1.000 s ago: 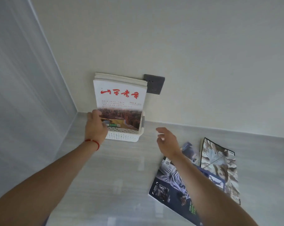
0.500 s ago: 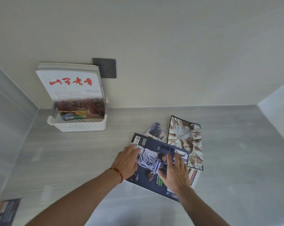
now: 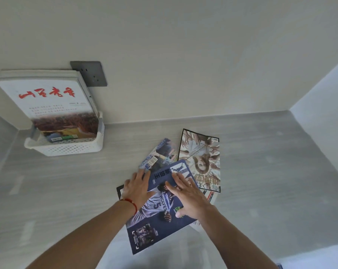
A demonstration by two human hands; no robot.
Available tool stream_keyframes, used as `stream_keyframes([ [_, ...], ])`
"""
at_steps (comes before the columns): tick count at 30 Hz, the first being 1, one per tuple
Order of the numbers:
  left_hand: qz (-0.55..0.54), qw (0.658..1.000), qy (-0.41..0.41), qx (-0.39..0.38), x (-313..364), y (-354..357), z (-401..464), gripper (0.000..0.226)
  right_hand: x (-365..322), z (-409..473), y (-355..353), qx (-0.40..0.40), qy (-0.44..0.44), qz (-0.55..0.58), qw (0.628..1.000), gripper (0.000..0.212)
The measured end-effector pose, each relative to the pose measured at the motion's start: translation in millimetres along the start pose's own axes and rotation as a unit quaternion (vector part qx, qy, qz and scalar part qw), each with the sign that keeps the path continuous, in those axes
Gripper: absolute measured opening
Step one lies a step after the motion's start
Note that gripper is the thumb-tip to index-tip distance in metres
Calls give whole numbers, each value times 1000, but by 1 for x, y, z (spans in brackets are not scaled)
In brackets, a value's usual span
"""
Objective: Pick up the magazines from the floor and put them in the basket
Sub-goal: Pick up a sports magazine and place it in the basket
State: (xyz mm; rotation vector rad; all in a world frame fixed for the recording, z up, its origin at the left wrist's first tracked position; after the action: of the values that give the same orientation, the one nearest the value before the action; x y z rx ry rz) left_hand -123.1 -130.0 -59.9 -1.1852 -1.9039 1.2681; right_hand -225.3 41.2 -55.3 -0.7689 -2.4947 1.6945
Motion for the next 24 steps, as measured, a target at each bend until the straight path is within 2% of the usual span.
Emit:
stream_keyframes([
  [3,-24,998,-57,21,-8,2,-13,80,-8,2,1,34,10,-23,999,121],
  [6,-141,988,-60,10,-29,3,-26,49,-15,-6,10,72,37,2,997,115],
  [8,-199,977,-62,36,-46,1,-38,22,-19,-16,21,101,73,41,991,106],
  [12,-264,954,-96,104,-76,-3,-70,5,-28,-29,35,158,137,106,972,99],
  [16,-410,883,-162,161,-114,-13,-100,11,-50,-20,35,173,133,196,956,98],
  [18,-487,832,-196,181,-134,-16,-114,13,-68,-11,31,158,103,280,941,91],
  [21,-602,737,-230,202,-164,-15,-131,15,-100,5,14,124,60,475,869,71],
  [24,-657,682,-247,203,-191,-8,-145,13,-124,22,-7,103,85,596,792,45],
])
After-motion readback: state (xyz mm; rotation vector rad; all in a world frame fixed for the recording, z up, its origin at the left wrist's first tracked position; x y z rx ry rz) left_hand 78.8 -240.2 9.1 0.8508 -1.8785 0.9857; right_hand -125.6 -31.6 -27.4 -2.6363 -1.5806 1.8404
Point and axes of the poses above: each hand's wrist, its own z-axis towards the middle knuckle, its own y-axis out of the palm, x = y × z, the point moved 4 cm from there along z, towards the middle knuckle, and after that the axes turned 7 degrees about z, right-handed, at the moved point
